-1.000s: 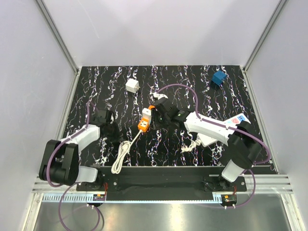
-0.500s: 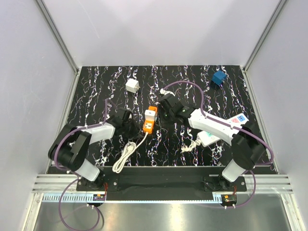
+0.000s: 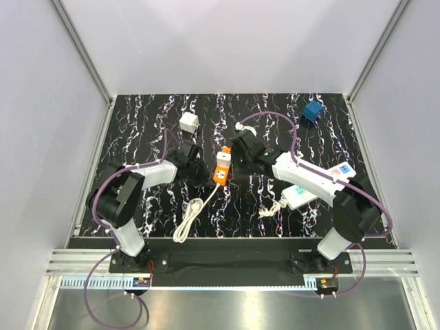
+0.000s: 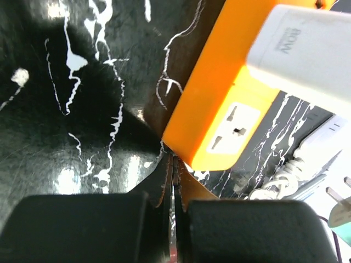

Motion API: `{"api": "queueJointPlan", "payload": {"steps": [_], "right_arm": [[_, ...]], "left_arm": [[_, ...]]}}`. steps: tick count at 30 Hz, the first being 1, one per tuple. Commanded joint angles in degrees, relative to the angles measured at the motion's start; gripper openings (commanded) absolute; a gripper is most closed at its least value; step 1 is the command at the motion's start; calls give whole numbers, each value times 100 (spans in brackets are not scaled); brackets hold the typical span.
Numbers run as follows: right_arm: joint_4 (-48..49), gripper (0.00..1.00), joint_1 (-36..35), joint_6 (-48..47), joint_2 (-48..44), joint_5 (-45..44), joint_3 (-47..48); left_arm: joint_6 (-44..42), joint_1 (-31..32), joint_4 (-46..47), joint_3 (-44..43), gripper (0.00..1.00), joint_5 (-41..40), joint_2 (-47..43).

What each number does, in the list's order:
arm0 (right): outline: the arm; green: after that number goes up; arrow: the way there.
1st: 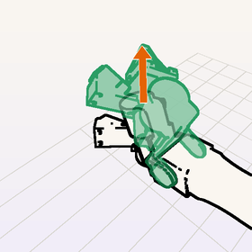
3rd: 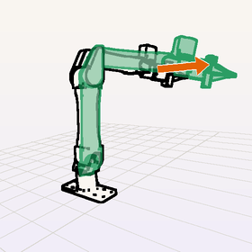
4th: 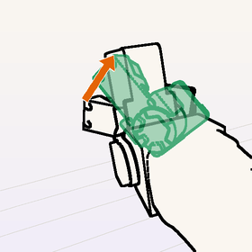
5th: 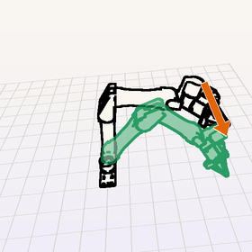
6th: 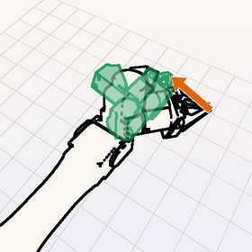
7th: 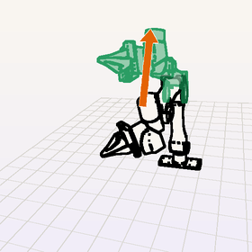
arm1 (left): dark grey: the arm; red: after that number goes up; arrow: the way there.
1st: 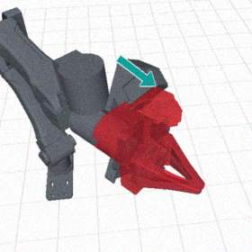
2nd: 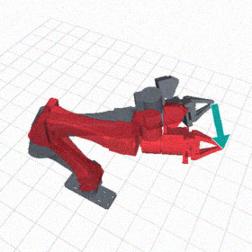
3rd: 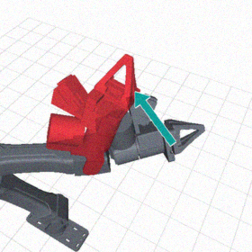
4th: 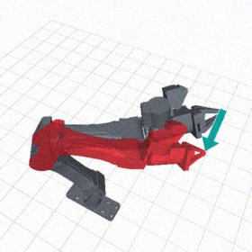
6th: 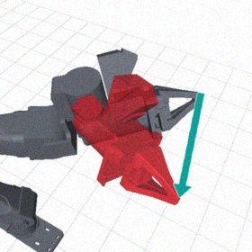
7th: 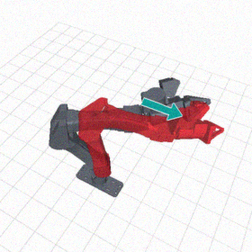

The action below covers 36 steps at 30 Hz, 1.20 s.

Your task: Insert the plug

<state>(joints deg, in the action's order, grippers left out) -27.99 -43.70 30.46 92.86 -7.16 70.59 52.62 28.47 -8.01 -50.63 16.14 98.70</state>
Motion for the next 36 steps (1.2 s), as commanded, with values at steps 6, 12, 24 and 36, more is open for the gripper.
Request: {"api": "queueJointPlan", "payload": {"steps": [6, 12, 24, 36], "right_arm": [[-451, 0, 11, 1084, 293, -715, 929], [-1683, 0, -200, 1761, 1032, -1095, 1976], [-2448, 0, -534, 2614, 1911, -1121, 2890], [-2606, 0, -683, 2579, 2641, -1349, 3523]], "left_arm": [[-743, -279, -1316, 53, 66, -700, -1343], [-1464, -1455, -2055, -8, 99, -937, -2406], [-2475, -2188, -3005, -413, 99, -857, -2856], [-2467, -2232, -2961, -298, 99, -551, -2926]]}}
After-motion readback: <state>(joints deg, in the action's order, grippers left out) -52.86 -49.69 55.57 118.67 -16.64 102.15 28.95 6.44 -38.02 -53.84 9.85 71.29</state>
